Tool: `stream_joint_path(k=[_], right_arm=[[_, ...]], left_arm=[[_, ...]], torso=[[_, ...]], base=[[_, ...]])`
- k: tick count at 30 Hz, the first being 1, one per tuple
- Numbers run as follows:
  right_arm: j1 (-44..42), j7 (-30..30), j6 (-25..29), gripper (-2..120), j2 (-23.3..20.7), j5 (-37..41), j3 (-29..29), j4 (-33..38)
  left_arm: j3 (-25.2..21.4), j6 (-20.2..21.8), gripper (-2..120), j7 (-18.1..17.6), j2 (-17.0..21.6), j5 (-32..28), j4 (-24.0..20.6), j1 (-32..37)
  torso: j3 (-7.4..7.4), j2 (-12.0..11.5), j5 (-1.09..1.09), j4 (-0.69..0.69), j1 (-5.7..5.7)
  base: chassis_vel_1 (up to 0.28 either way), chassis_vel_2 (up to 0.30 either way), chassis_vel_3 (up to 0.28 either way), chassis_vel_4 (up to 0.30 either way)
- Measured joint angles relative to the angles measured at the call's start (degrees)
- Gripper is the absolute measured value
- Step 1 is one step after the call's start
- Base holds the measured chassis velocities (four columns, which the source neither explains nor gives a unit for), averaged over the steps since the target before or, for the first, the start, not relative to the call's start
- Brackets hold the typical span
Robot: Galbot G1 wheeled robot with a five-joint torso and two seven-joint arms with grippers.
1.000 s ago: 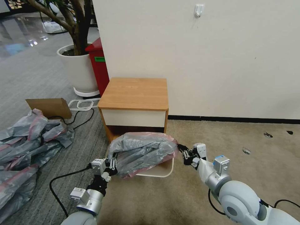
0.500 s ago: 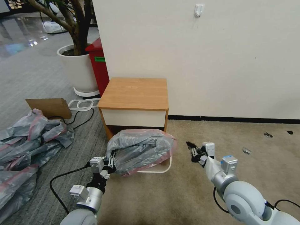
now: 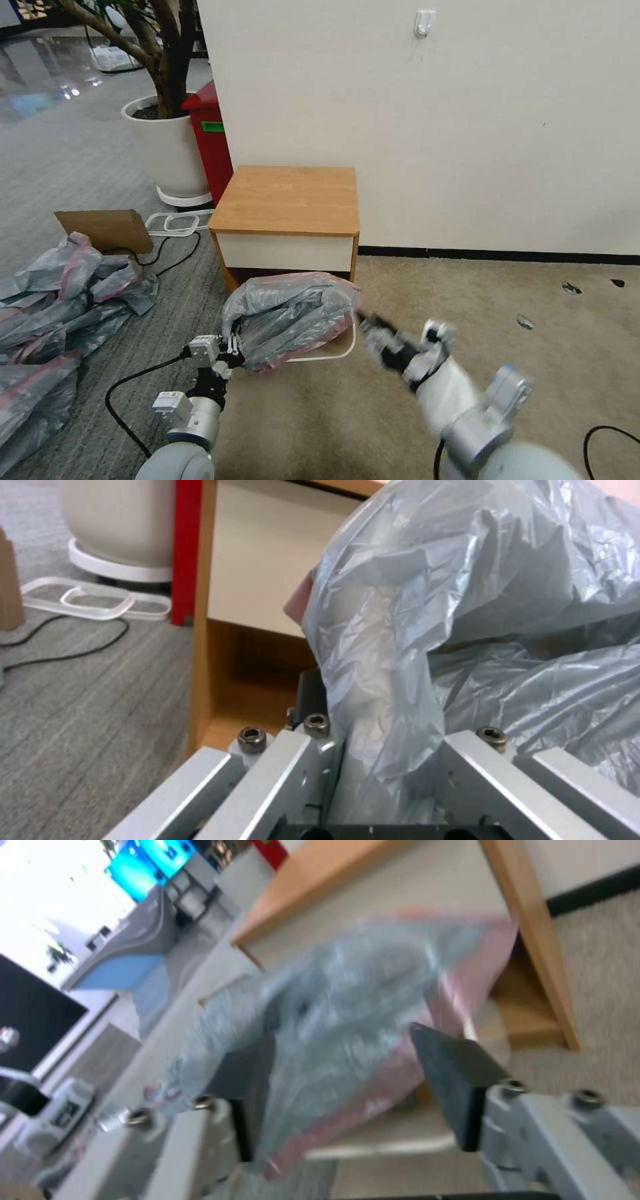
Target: Pick up the garbage bag from the table and place it over the trash can.
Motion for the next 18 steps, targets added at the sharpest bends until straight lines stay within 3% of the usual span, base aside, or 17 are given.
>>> stream_joint_path(k=[8,18], right_arm=[[4.16,-0.10,-0.34,91,2.12,-0.95,-4.38,-6.13],[5.86,1.08,-0.41,96,3.90,0.42,-5.79,-8.09]], left_arm=[[0.61,-0.51,5,1.07,-0.04,0.20,-0.32,0.40],[0.89,-0.52,5,1.26,-0.10,0.51,-0.50,0.43]], torso=[[0.00,0.00,0.01,0.01,0.00],[0.00,0.00,0.01,0.01,0.00]], base=[[0.000,0.000,0.000,0.000],[0.000,0.000,0.000,0.000]])
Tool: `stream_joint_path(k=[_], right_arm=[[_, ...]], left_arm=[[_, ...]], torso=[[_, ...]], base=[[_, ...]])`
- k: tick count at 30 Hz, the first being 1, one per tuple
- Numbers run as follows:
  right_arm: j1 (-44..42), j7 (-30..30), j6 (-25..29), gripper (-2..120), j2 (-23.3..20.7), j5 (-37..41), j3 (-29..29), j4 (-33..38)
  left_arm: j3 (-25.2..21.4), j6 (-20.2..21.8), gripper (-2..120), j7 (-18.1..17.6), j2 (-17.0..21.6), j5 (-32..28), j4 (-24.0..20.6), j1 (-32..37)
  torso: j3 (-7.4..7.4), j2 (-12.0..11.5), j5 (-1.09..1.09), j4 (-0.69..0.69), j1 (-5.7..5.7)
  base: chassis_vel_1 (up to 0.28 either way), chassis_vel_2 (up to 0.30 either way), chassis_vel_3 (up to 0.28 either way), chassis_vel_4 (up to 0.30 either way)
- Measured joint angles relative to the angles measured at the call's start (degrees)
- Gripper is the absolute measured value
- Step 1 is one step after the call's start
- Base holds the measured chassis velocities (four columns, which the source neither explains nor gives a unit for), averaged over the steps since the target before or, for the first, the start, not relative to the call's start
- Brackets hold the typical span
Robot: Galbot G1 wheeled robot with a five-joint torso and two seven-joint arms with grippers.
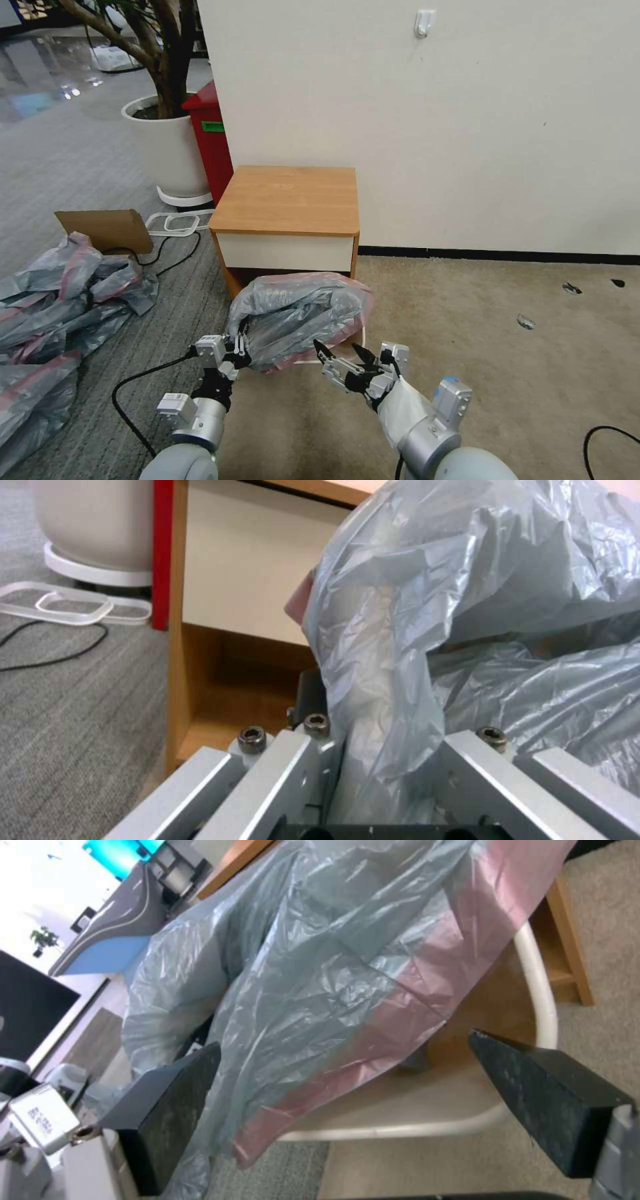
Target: Pick up the garbage bag from the table and place it over the trash can.
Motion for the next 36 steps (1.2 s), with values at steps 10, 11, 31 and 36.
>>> stream_joint_path(k=[10,11,31,36], right_arm=[[1.85,1.10,-0.05,95,2.09,0.63,-1.09,-2.23],[1.85,1.10,-0.05,95,2.09,0.63,-1.09,-2.23],[3.92,-2.16,2.30,82,6.01,1.04,-1.40,-4.96],[3.66,-2.82,2.97,63,6.83,0.12,-1.55,-5.99]], left_arm=[[0.56,-0.23,5,0.43,-0.25,0.32,-0.25,0.33],[0.56,-0.23,5,0.43,-0.25,0.32,-0.25,0.33],[0.50,-0.43,5,0.85,-0.39,0.64,-0.44,1.10],[0.40,-0.43,5,0.81,-0.59,0.57,-0.69,1.18]], torso=[[0.00,0.00,0.00,0.00,0.00],[0.00,0.00,0.00,0.00,0.00],[0.00,-0.01,0.00,0.00,0.00],[0.00,-0.01,0.00,0.00,0.00]], base=[[0.000,0.000,0.000,0.000],[0.000,0.000,0.000,0.000],[0.000,0.000,0.000,0.000],[0.000,0.000,0.000,0.000]])
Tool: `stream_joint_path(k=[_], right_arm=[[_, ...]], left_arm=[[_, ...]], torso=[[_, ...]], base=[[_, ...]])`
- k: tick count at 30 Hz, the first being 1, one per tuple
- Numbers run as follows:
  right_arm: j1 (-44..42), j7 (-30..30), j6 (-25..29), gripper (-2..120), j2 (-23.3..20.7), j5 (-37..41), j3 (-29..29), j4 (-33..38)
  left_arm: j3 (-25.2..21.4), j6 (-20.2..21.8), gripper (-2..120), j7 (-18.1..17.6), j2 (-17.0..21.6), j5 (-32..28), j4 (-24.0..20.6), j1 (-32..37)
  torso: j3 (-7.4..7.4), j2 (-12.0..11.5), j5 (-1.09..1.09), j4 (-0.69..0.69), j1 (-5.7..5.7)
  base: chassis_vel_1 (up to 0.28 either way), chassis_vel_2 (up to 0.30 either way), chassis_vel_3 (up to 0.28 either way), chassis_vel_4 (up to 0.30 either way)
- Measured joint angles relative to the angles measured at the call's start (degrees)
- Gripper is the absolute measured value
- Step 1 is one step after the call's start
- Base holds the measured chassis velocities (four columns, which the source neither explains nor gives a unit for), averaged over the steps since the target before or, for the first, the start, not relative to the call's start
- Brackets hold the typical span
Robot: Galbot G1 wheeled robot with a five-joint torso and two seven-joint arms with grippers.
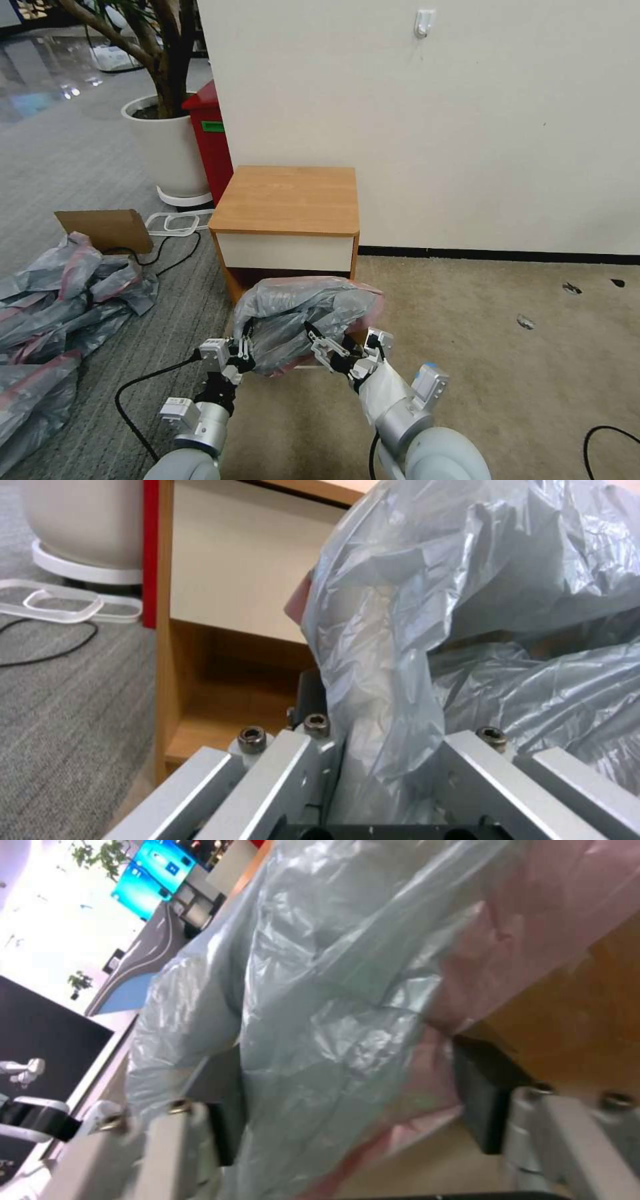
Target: Pick up the garbage bag from the table and place it over the trash can.
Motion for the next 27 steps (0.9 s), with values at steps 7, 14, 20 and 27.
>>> stream_joint_path(k=[7,14,20,27], right_arm=[[-0.56,-0.25,0.44,39,-0.27,-0.94,0.25,-0.05],[-0.90,-0.29,0.65,13,-0.82,-1.80,0.50,0.05],[-1.60,-0.37,0.70,0,-1.30,-2.69,0.81,0.58],[-3.50,-0.90,0.95,0,-1.84,-4.40,1.25,1.29]], left_arm=[[-0.76,0.10,5,-0.36,0.16,-0.98,-0.01,-0.31],[-1.00,0.23,5,-0.55,-0.01,-1.46,0.27,-0.64],[-1.46,0.57,5,-1.71,-0.11,-1.83,0.70,-1.31],[-2.06,1.54,5,-2.81,-0.55,-2.80,0.74,-2.07]], torso=[[0.00,0.00,0.00,0.00,0.00],[0.00,0.00,0.00,0.00,0.00],[0.00,0.00,0.00,0.00,0.00],[0.00,0.00,0.00,0.00,0.00]], base=[[0.000,0.000,0.000,0.000],[0.000,0.000,0.000,0.000],[0.000,0.000,0.000,0.000],[0.000,0.000,0.000,0.000]])
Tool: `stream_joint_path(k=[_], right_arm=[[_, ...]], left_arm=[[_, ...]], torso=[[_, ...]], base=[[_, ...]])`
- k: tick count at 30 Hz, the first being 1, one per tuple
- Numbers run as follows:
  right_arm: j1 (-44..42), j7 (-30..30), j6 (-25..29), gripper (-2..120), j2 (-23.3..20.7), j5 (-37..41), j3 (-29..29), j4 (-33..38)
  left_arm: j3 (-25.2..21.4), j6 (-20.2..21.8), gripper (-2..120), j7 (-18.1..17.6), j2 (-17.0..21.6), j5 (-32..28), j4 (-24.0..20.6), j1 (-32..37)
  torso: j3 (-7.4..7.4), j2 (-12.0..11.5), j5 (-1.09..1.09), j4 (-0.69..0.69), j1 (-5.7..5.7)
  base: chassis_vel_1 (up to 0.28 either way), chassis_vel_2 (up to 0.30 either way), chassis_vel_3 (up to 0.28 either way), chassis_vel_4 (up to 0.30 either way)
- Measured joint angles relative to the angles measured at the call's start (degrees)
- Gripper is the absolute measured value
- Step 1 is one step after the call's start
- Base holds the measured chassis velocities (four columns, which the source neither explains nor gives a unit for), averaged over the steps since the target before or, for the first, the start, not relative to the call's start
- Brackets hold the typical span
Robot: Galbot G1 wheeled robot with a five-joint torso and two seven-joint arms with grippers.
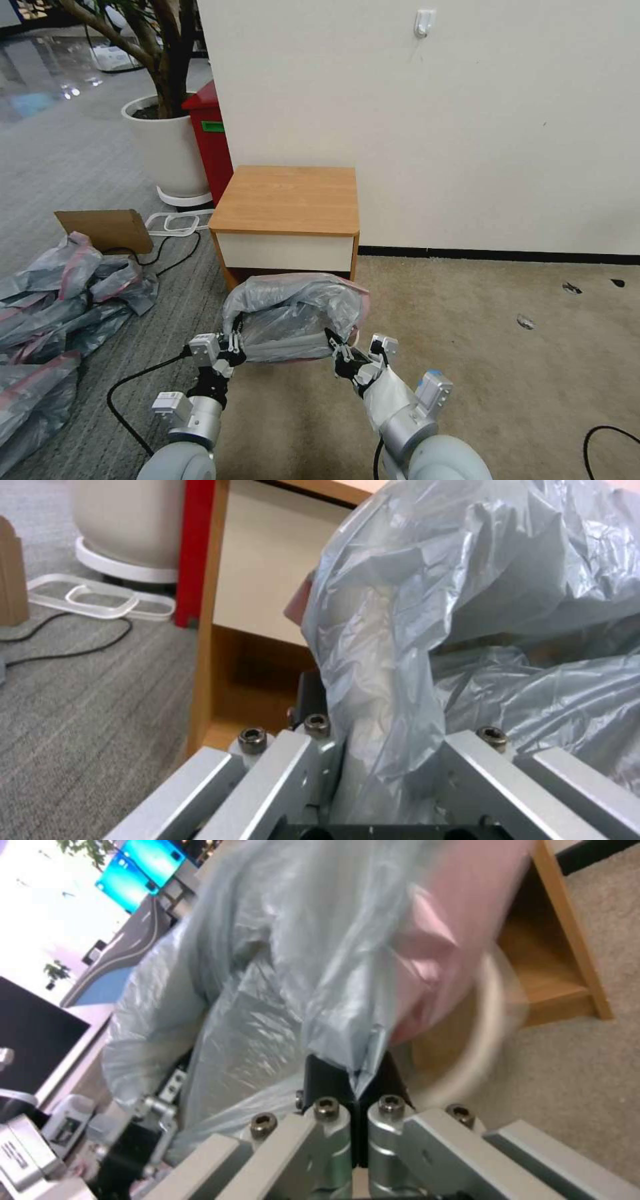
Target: Pick up the garbage bag from the table and place it over the trash can.
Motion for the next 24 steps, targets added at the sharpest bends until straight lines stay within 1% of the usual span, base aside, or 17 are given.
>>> stream_joint_path(k=[10,24], right_arm=[[-2.20,-1.09,1.26,0,-1.12,-2.93,1.34,0.11],[-4.58,-1.09,2.18,0,-0.73,-4.83,1.98,1.76]], left_arm=[[-0.79,2.06,5,-0.90,-0.19,-4.60,-1.05,0.00],[-1.18,2.23,5,-2.05,-0.48,-4.79,-0.16,-0.31]], torso=[[0.00,0.00,0.00,0.00,0.00],[0.00,0.00,0.00,0.00,0.00]], base=[[0.000,0.000,0.000,0.000],[0.000,0.000,0.000,0.000]])
